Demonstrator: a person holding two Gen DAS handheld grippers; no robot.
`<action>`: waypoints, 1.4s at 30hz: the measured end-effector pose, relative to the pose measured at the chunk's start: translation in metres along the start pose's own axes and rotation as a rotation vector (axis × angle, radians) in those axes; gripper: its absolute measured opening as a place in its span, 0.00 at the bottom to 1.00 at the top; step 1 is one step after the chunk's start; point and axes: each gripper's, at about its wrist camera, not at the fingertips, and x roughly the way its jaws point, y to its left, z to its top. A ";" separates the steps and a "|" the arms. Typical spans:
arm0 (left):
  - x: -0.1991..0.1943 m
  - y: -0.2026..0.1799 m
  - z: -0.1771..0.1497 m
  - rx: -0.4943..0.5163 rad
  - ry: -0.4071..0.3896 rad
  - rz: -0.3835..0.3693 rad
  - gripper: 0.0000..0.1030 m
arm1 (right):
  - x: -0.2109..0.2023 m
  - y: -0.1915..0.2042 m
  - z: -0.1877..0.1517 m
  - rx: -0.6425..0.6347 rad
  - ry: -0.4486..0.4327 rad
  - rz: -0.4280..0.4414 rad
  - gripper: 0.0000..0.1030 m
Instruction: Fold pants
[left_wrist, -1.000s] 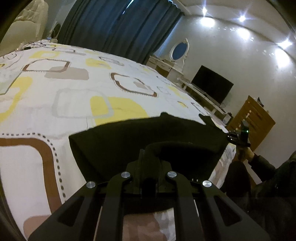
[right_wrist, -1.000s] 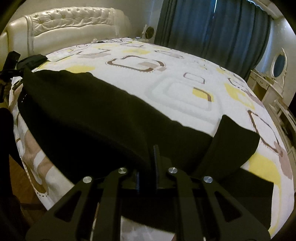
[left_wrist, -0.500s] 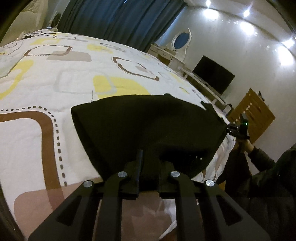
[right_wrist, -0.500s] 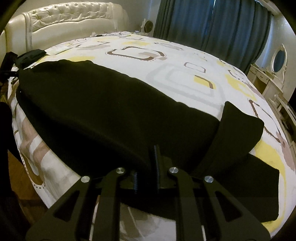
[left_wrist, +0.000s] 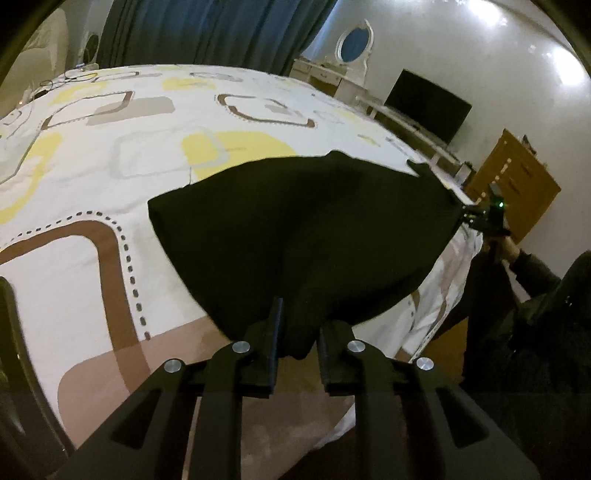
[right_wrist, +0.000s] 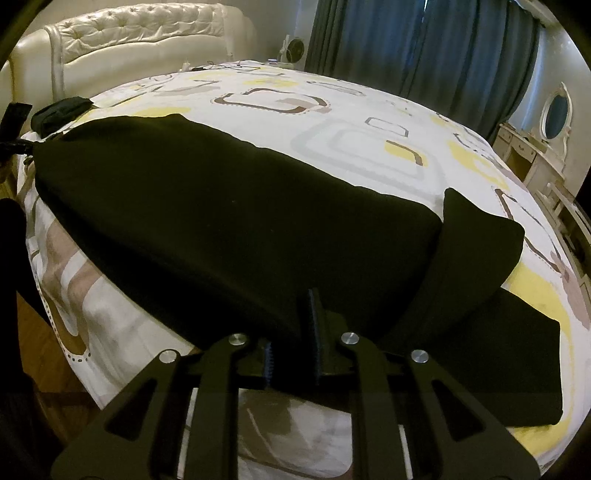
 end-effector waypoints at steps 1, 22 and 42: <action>0.000 0.000 0.000 -0.001 0.005 0.000 0.18 | 0.000 0.000 0.000 -0.002 0.002 -0.002 0.19; -0.058 -0.011 0.021 -0.124 -0.260 0.148 0.64 | -0.074 -0.054 0.043 0.221 -0.140 -0.131 0.69; 0.128 -0.077 0.075 -0.212 -0.119 0.238 0.82 | 0.127 -0.153 0.116 0.278 0.353 -0.572 0.63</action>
